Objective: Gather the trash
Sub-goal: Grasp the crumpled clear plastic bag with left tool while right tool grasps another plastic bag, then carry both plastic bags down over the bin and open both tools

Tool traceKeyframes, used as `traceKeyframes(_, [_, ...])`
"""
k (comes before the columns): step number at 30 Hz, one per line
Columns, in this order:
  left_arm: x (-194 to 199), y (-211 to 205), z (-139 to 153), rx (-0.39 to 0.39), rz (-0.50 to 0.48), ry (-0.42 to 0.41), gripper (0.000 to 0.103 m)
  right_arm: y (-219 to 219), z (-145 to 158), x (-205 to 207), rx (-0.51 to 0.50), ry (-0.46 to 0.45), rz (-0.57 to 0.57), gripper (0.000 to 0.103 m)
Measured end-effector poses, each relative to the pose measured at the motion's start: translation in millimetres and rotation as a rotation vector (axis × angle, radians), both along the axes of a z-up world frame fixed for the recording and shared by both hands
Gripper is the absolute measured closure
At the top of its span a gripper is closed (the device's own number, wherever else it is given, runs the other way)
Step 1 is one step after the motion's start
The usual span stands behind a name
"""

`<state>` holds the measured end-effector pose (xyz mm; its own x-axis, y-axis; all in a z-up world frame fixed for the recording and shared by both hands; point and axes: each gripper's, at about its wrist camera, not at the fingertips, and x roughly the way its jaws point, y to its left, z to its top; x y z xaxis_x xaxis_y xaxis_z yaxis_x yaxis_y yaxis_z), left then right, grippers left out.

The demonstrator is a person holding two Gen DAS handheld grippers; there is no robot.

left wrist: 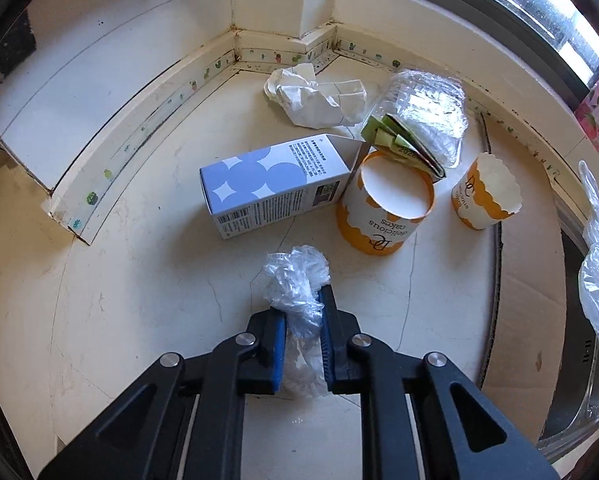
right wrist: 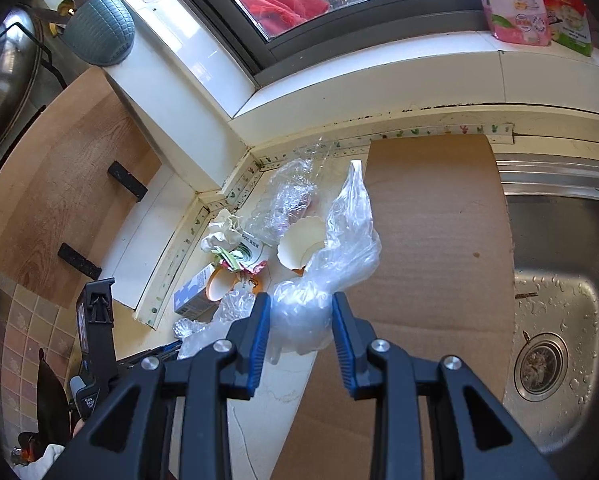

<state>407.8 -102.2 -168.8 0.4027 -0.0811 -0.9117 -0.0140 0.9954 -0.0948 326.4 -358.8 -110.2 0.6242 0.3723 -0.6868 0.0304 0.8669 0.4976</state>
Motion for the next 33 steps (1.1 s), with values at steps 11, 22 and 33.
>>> traceKeyframes(11, [-93.6,26.9,68.8,-0.044,-0.075,-0.115,0.09,29.3,35.6,-84.5,-0.002,-0.052,-0.02,0.072])
traceKeyframes(22, [-222.9,85.3,115.3,-0.059,-0.195,-0.221,0.09,111.9,47.6,-201.1,-0.017,-0.043,-0.013,0.072])
traceKeyframes(33, [-325.9,119.2,88.5,-0.093,-0.312,-0.186,0.09,193.8,16.0,-293.7,-0.073,0.053,0.05,0.072])
